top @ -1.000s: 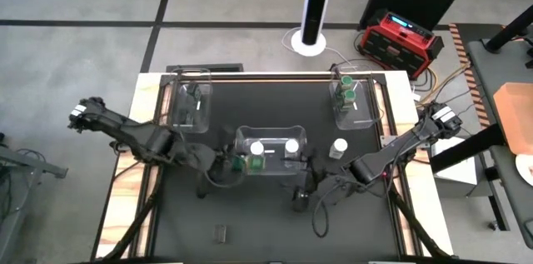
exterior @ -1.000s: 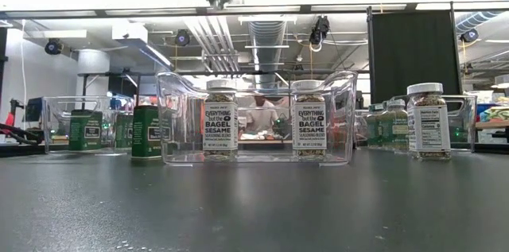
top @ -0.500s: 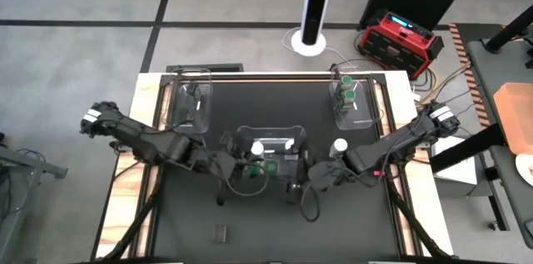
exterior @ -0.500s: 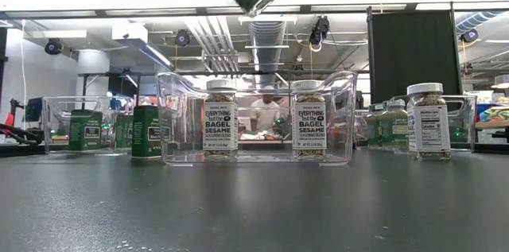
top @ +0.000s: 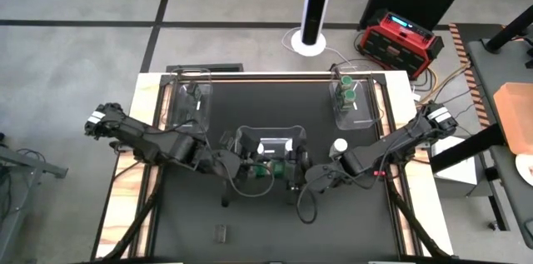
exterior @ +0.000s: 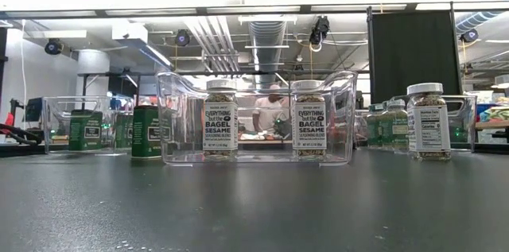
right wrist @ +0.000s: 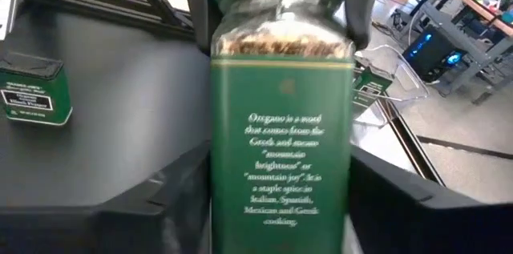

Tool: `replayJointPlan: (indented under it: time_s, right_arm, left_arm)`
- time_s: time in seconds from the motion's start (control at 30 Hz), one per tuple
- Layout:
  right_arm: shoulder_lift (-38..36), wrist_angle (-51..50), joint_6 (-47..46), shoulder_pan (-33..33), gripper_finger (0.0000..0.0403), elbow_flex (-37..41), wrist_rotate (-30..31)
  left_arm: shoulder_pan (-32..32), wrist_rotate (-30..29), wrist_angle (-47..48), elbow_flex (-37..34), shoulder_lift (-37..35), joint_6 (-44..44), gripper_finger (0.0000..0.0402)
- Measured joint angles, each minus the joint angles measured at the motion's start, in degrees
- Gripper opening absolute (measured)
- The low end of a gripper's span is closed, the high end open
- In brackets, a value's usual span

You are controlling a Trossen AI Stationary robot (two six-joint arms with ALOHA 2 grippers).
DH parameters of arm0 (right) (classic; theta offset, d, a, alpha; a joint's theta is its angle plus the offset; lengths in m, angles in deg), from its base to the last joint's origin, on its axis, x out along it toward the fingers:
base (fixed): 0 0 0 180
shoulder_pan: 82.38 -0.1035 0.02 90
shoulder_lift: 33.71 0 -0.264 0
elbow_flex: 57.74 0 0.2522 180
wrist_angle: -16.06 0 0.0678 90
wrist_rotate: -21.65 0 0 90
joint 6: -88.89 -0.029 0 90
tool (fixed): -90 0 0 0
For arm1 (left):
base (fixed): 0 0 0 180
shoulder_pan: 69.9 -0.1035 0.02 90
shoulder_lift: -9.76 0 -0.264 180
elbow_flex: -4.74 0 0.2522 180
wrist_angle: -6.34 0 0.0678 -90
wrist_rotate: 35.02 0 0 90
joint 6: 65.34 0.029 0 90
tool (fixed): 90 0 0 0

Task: Sort spices by type
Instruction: Put the green seasoning bottle into the top right transparent bin

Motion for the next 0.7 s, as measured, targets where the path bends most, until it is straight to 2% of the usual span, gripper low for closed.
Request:
replayJointPlan:
  time_s: [0.03, 0.17, 0.4, 0.6, 0.7]
  right_arm:
    - [-0.02, 0.05, -0.15, 0.00, 0.0187, 0.00, 0.10]
    - [-0.20, 0.05, -0.16, 0.02, 0.0187, 0.00, 0.54]
    - [-0.68, -0.18, -0.55, -0.05, 0.0187, 0.55, 0.74]
    - [-2.49, -0.55, -3.09, -0.66, 0.0187, 3.89, 4.68]
    - [-4.00, 2.80, -4.47, -1.29, 0.0187, 7.70, 6.88]
  left_arm:
    - [0.00, -0.18, 0.06, 0.00, 0.00, -0.44, 0.0199]
    - [0.04, -3.54, 0.21, -0.02, -0.01, -3.94, 0.0222]
    - [0.02, -6.06, 0.24, -0.04, -0.56, -2.70, 0.0286]
    - [-0.07, -8.58, 0.76, -0.03, -1.47, -1.83, 0.0328]
    - [-0.17, -8.88, 1.41, -0.04, -2.40, -2.04, 0.0339]
